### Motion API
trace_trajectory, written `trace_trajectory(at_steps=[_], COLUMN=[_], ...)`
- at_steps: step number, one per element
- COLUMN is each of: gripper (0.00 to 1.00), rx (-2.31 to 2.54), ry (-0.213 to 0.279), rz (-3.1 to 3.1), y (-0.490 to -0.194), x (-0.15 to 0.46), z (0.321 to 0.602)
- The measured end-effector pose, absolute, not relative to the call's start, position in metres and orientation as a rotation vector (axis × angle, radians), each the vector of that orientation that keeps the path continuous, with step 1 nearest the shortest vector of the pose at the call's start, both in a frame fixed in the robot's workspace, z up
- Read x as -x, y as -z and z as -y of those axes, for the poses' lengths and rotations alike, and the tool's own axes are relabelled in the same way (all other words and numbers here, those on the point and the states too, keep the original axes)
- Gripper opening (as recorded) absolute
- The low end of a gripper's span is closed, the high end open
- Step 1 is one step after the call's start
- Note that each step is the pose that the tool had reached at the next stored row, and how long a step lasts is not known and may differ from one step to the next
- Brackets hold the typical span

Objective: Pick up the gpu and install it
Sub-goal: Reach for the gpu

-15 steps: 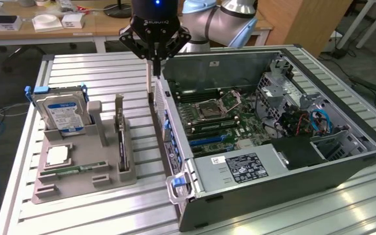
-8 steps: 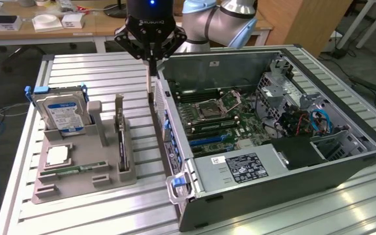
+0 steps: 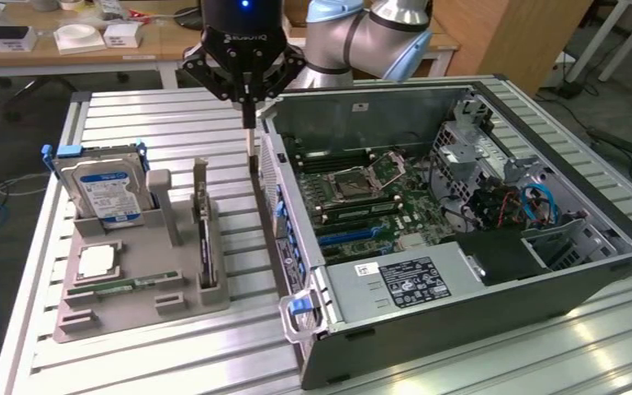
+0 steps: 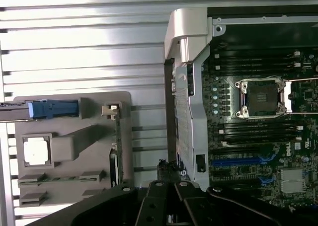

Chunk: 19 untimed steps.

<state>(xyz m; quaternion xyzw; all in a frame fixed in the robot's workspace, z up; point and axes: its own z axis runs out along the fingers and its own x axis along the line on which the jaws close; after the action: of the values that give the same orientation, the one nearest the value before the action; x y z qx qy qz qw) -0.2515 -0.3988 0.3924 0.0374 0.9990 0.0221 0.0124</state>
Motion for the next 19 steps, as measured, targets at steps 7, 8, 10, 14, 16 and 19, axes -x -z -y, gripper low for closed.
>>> trace_trajectory(at_steps=[7, 8, 10, 14, 16, 19], gripper=[0.1, 0.1, 0.1, 0.1, 0.1, 0.1], rx=[-0.117, -0.117, -0.117, -0.117, -0.116, -0.117], ry=[-0.069, -0.069, -0.069, -0.069, -0.069, -0.069], rz=[-3.114, -3.114, -3.114, -3.114, -3.114, -3.114], y=[-0.392, -0.392, -0.392, -0.392, -0.392, -0.392], x=[0.259, 0.261, 0.263, 0.267, 0.27, 0.273], z=[0.399, 0.399, 0.399, 0.399, 0.399, 0.399])
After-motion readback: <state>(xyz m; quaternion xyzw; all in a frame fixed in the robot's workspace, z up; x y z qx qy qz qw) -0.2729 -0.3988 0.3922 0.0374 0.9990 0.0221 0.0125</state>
